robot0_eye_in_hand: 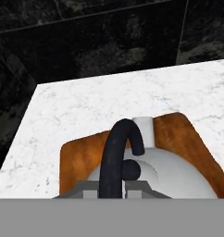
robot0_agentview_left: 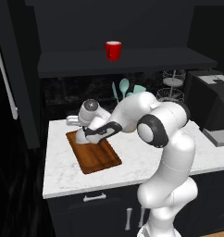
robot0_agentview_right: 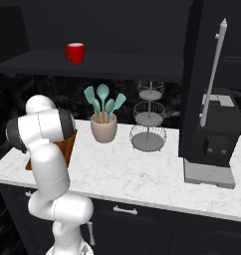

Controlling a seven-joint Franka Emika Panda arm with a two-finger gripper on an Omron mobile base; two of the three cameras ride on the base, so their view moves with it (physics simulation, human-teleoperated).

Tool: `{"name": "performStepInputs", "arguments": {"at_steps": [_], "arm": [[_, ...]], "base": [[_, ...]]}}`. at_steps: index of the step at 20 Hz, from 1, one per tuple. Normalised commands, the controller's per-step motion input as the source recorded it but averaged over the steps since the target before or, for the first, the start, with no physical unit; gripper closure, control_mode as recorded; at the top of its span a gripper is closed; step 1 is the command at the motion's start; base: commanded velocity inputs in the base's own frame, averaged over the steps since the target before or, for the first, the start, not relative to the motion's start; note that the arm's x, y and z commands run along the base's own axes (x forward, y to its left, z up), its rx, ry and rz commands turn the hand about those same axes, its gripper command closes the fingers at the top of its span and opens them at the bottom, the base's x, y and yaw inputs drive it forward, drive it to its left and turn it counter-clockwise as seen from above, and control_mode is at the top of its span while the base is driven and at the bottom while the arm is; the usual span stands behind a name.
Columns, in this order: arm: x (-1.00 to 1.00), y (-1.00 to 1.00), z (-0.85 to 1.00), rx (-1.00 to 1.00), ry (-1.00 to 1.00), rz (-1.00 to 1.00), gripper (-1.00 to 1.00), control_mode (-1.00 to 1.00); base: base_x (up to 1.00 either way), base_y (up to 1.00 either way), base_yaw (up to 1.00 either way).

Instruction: Pick the kettle from the counter and place it on the tray. Then pick the mug from the cabinet and place it on the tray. Then close the cabinet doors.

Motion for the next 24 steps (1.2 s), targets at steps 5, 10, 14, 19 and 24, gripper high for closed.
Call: {"name": "performStepInputs", "arguments": {"at_steps": [5, 10, 14, 19, 24], "arm": [[0.00, 0.00, 0.00, 0.00, 0.00, 0.00, -1.00, -1.00], [0.00, 0.00, 0.00, 0.00, 0.00, 0.00, -1.00, -1.00], [-0.01, -0.01, 0.00, 0.00, 0.01, 0.00, -1.00, -1.00], [-0.09, -0.02, 0.13, 0.00, 0.07, 0.00, -1.00, -1.00], [-0.19, -0.03, 0.60, 0.01, 0.07, 0.00, -1.00, -1.00]], "base": [[0.00, 0.00, 0.00], [0.00, 0.00, 0.00], [0.00, 0.00, 0.00], [0.00, 0.00, 0.00], [0.00, 0.00, 0.00]]}}
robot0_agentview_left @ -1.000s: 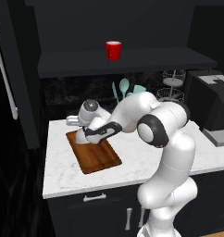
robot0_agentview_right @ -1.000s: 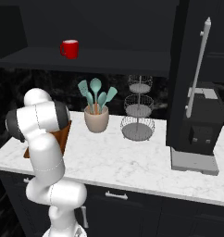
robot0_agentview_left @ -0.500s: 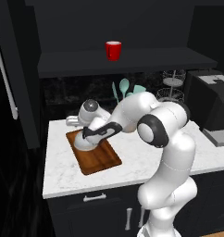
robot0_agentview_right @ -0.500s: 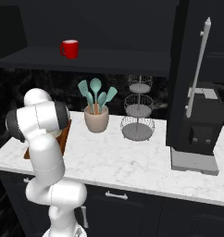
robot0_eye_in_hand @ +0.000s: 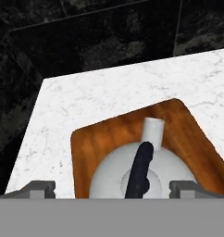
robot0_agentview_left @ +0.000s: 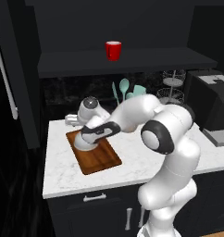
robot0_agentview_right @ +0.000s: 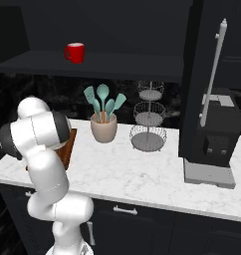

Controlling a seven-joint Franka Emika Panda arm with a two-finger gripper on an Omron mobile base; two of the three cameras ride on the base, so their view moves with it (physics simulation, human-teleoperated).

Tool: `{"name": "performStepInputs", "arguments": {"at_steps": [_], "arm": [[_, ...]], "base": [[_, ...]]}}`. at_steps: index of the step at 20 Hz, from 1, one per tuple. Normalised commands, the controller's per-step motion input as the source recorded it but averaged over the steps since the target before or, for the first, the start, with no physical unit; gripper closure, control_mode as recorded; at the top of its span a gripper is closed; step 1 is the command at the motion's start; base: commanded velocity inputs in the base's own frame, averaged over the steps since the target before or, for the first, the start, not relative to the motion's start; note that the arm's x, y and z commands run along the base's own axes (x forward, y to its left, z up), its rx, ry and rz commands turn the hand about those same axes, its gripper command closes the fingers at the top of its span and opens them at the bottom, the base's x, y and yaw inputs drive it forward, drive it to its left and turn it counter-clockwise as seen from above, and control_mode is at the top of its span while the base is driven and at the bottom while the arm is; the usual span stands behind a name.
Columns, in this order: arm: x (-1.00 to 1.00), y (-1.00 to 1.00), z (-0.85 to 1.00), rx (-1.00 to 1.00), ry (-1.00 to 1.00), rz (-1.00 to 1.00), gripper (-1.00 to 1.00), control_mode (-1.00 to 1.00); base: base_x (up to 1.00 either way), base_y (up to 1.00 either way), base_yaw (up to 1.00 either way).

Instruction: Pick the kettle from the counter and place it on the tray. Then pick the mug from the cabinet and place it on the tray. Then close the cabinet doors.

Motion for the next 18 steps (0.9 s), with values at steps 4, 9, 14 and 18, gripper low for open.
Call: {"name": "performStepInputs", "arguments": {"at_steps": [4, 9, 14, 18], "arm": [[-0.44, -0.14, 0.67, 0.00, 0.03, 0.00, -1.00, -1.00], [-0.80, -0.36, 0.38, 0.00, 0.00, 0.00, -1.00, -1.00], [-0.87, -0.54, 0.27, 0.00, -0.02, 0.00, -1.00, -1.00], [-0.26, -0.33, 0.00, 0.00, -0.02, 0.00, -1.00, -1.00]], "base": [[0.00, 0.00, 0.00], [0.00, 0.00, 0.00], [0.00, 0.00, 0.00], [0.00, 0.00, 0.00]]}}
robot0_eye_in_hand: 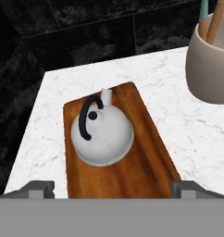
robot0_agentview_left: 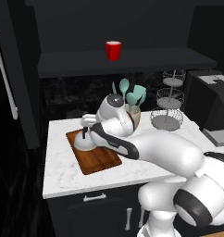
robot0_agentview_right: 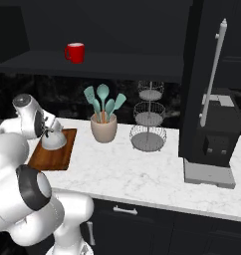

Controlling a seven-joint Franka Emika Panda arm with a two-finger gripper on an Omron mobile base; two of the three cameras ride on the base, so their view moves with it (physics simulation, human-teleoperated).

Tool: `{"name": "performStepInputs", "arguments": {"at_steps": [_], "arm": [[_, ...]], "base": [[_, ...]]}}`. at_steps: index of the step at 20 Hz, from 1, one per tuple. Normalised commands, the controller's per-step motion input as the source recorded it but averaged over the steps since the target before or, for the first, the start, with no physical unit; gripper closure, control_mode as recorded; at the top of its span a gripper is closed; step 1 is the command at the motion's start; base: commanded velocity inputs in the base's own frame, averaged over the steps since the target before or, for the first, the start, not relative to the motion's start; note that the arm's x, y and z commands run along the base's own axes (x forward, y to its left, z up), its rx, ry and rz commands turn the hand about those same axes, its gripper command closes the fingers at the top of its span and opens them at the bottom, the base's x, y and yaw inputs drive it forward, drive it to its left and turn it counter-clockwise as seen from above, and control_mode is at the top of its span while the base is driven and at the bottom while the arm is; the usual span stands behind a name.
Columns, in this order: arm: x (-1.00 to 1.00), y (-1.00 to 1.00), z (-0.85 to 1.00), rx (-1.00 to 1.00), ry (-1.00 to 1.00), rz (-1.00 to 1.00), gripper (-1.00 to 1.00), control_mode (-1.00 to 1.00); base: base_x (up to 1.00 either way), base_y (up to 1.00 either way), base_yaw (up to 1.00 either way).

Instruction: Pick the kettle from the counter and place it on the tray. Then pick the mug from the cabinet and place it on the tray. Then close the cabinet doors.

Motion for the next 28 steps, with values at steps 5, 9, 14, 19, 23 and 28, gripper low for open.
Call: {"name": "performStepInputs", "arguments": {"at_steps": [5, 9, 14, 19, 23, 28], "arm": [[-0.19, -0.09, 0.47, 0.00, 0.04, 0.01, -1.00, -1.00], [-0.55, -0.11, 0.98, -0.02, 0.01, 0.00, -1.00, -1.00], [-0.57, -0.06, 1.00, -0.04, 0.00, -0.01, -1.00, -1.00], [-0.58, -0.24, 0.97, -0.05, 0.00, -0.03, -1.00, -1.00], [-0.27, -0.22, 0.27, -0.02, 0.05, -0.01, -1.00, -1.00], [0.00, 0.00, 0.06, -0.01, 0.00, 0.00, -1.00, -1.00]], "base": [[0.00, 0.00, 0.00], [0.00, 0.00, 0.00], [0.00, 0.00, 0.00], [0.00, 0.00, 0.00], [0.00, 0.00, 0.00], [0.00, 0.00, 0.00]]}}
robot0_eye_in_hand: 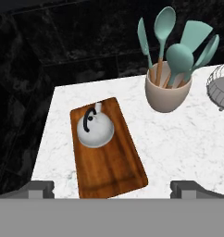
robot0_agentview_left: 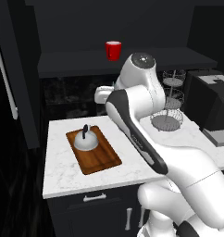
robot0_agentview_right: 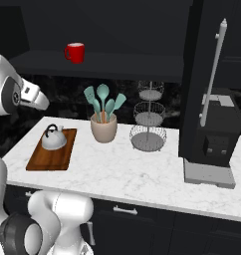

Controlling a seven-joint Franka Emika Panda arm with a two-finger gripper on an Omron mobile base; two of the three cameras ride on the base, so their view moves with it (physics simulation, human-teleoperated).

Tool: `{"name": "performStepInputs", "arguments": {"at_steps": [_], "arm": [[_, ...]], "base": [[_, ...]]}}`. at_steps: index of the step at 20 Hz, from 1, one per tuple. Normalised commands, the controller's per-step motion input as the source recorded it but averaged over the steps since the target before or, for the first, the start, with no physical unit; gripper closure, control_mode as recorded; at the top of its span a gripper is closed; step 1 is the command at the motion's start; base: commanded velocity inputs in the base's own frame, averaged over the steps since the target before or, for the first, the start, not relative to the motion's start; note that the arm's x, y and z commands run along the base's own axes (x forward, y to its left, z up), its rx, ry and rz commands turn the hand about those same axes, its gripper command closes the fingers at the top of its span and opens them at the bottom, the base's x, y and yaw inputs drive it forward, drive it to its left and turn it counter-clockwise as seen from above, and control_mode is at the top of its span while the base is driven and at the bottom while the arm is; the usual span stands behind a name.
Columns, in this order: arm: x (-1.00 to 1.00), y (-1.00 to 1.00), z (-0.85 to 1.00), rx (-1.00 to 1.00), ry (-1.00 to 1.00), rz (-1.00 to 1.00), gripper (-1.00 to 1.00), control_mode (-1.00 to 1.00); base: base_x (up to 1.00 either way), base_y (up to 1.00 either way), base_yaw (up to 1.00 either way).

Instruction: Pick the kettle from the counter and place it on the tray. Then pick the mug from the cabinet and place it on the tray. Then close the cabinet doors.

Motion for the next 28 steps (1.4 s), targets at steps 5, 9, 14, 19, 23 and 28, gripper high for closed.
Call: {"name": "performStepInputs", "arguments": {"at_steps": [5, 9, 14, 19, 23, 28], "arm": [[0.31, 0.00, 0.71, -0.10, 0.00, -0.03, -1.00, -1.00], [0.66, -0.01, 0.75, -0.10, -0.06, -0.12, -1.00, -1.00], [0.47, -0.19, 0.41, -0.04, -0.05, -0.13, -1.00, -1.00], [0.11, -0.08, 0.02, -0.03, -0.01, -0.05, -1.00, -1.00], [0.04, -0.09, 0.00, -0.01, -0.02, 0.00, -1.00, -1.00], [0.21, 0.00, -0.01, 0.00, -0.26, -0.02, -1.00, -1.00]], "base": [[0.00, 0.00, 0.00], [0.00, 0.00, 0.00], [0.00, 0.00, 0.00], [0.00, 0.00, 0.00], [0.00, 0.00, 0.00], [0.00, 0.00, 0.00]]}}
